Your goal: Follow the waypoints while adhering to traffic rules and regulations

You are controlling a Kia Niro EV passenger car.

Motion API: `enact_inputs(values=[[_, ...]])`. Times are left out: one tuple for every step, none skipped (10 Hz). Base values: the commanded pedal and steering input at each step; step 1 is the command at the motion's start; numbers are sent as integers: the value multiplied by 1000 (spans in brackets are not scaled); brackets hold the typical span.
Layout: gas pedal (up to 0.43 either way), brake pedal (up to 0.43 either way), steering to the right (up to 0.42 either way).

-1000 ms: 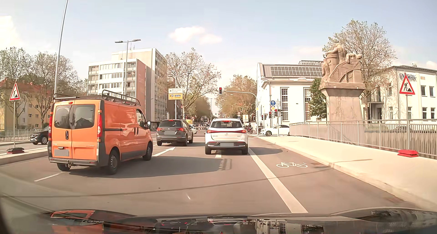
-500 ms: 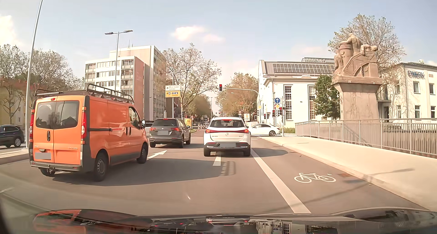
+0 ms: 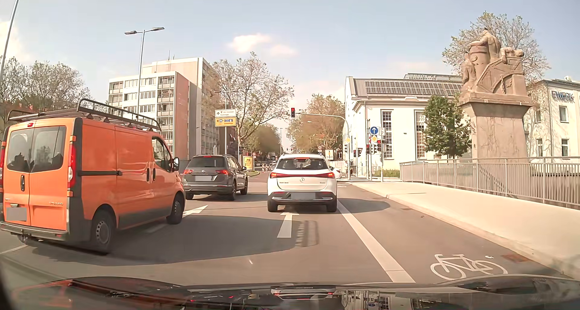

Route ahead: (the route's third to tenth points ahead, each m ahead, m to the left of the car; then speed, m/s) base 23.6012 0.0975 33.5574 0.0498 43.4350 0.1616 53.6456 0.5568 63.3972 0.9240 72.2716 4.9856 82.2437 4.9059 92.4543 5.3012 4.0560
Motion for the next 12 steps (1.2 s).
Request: enact_inputs(values=[[0, 226, -2], [0, 226, -1], [0, 232, -1], [0, 232, -1], [0, 232, -1], [0, 238, -1], [0, 244, -1], [0, 244, -1], [0, 244, -1], [0, 250, -1], [0, 250, -1], [0, 250, -1]])
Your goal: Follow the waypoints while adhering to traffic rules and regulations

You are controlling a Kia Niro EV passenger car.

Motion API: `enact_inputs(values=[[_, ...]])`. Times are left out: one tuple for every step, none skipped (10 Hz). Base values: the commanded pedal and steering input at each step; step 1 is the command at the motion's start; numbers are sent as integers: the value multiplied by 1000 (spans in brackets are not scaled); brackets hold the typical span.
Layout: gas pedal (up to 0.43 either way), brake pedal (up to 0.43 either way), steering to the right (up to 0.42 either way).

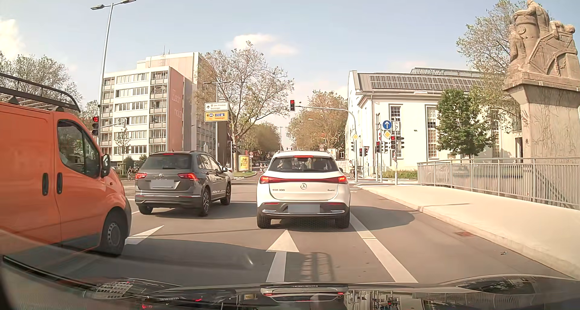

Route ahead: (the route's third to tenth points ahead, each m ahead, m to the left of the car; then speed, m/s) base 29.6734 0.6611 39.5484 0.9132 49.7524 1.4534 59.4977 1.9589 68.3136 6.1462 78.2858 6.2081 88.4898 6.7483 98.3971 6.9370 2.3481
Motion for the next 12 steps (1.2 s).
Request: enact_inputs(values=[[0, 250, -1], [0, 250, -1], [0, 250, -1], [0, 226, -1], [0, 207, -2], [0, 195, -3], [0, 189, -4], [0, 171, -4], [0, 152, -6], [0, 146, -7], [0, 146, -9], [0, 146, -11]])
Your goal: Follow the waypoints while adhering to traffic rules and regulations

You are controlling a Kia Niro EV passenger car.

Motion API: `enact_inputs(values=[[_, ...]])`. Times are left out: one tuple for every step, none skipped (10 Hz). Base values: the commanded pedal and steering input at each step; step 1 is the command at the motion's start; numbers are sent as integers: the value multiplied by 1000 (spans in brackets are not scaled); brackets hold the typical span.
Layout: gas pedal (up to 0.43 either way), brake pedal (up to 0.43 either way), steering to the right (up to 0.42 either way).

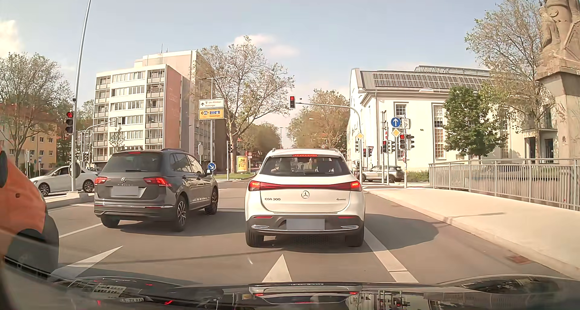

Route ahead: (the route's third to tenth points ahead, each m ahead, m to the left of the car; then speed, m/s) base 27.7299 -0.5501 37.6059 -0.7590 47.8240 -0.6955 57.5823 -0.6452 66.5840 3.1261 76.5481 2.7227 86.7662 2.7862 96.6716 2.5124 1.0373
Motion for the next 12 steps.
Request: enact_inputs(values=[[0, 146, -14], [0, 146, -14], [0, 152, -14], [0, 152, -14], [0, 159, -13], [0, 159, -13], [0, 165, -13], [0, 165, -13], [0, 165, -13], [0, 159, -13], [0, 152, -13], [0, 128, -13]])
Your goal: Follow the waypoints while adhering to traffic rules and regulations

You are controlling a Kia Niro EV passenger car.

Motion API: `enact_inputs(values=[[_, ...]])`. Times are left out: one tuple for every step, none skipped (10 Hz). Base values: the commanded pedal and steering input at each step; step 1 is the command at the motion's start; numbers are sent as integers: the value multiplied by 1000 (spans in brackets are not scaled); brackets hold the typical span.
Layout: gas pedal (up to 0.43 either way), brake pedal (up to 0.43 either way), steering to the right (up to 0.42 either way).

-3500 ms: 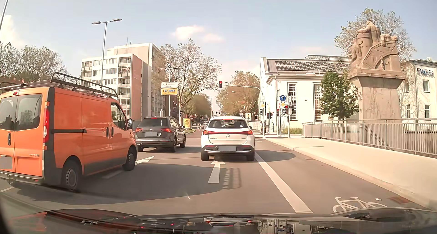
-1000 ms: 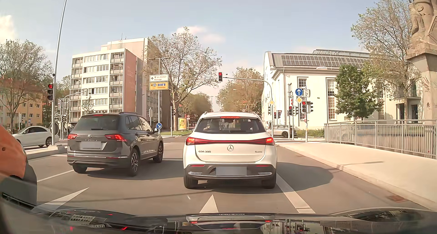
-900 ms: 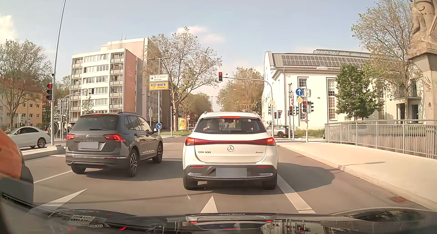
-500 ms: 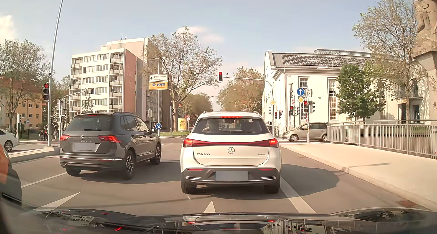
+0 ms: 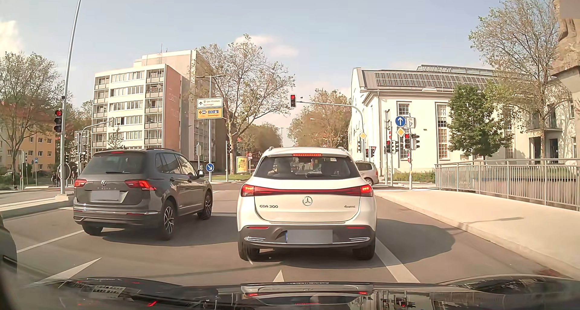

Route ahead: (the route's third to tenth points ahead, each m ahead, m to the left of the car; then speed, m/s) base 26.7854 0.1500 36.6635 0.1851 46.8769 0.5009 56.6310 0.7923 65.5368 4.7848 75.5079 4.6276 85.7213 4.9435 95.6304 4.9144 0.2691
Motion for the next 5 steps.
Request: enact_inputs(values=[[0, 122, -13], [0, 122, -13], [0, 122, -13], [0, 122, -13], [0, 122, -13]])
